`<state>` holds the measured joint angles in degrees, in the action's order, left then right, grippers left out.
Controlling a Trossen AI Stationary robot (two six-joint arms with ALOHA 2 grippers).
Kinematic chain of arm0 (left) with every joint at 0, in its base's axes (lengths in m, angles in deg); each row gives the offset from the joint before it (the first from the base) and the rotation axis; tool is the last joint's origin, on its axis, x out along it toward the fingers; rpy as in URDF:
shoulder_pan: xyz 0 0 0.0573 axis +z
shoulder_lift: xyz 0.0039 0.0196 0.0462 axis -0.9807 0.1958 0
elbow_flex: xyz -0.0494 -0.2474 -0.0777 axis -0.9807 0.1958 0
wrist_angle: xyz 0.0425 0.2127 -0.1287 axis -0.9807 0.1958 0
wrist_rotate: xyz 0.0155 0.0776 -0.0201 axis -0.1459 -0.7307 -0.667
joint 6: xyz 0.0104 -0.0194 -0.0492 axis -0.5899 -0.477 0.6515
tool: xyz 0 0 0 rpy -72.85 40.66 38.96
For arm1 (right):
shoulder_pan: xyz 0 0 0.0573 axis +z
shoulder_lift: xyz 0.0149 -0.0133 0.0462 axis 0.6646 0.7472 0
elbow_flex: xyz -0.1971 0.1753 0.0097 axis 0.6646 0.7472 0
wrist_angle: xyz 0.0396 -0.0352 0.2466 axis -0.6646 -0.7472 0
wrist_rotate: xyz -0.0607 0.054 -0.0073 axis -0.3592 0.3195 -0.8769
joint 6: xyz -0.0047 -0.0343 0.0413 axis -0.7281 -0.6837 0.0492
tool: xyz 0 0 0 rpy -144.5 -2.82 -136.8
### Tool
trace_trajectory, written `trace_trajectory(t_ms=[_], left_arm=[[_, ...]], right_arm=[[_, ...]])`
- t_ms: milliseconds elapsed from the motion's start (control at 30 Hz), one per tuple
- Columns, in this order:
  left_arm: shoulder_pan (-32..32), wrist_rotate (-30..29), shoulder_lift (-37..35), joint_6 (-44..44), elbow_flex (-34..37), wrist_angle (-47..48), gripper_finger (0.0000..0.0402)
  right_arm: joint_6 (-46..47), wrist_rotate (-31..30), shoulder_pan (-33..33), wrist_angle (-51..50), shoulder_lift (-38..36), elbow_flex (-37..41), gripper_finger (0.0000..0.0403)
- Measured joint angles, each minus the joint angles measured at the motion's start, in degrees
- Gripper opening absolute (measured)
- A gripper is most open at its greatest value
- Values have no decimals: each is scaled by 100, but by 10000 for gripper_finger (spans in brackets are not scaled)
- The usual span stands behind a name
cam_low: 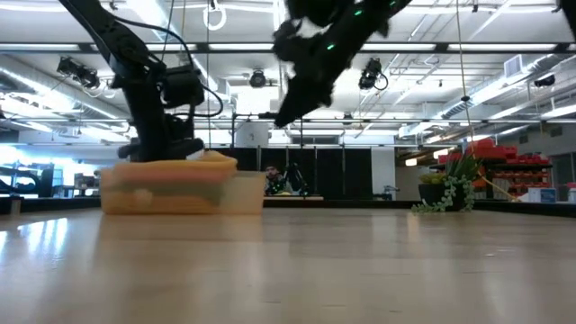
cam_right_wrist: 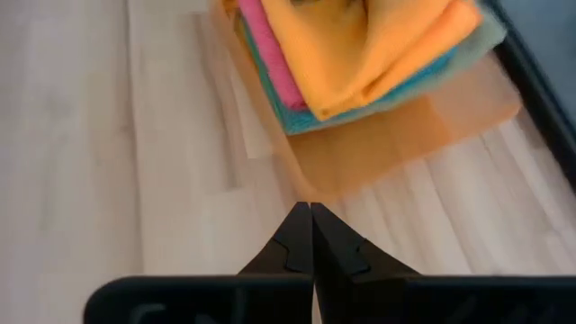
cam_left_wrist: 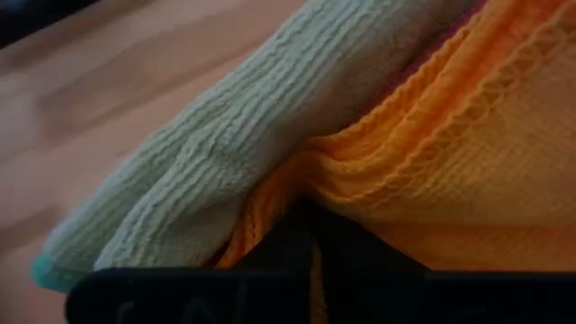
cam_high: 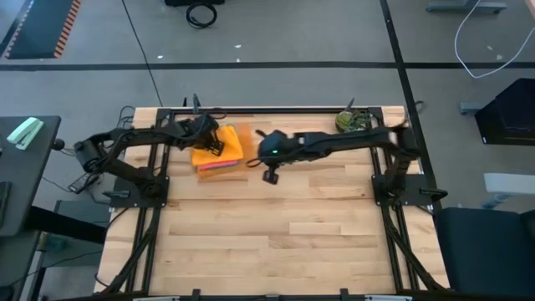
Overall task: Fold microfiber towels
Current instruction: Return to Home Position
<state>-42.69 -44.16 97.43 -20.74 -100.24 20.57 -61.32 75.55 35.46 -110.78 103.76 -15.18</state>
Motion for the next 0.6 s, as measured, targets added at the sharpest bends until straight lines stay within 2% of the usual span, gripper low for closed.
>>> trace_trajectory(t_ms=[167, 367, 467, 600], left_arm=[[-89, 375, 311, -158, -3, -1077, 7], [-103, 893, 696, -709, -608, -1260, 26], [-157, 1049, 796, -830, -1135, -796, 35], [-233, 1049, 773, -991, -1977, 284, 43]], right_arm=[[339, -17, 22, 248, -1477, 1229, 1], [1108, -68, -117, 1378, -3394, 3283, 2], [1486, -153, -127, 2142, -4018, 4059, 2], [1655, -230, -154, 2891, -4204, 4527, 3]])
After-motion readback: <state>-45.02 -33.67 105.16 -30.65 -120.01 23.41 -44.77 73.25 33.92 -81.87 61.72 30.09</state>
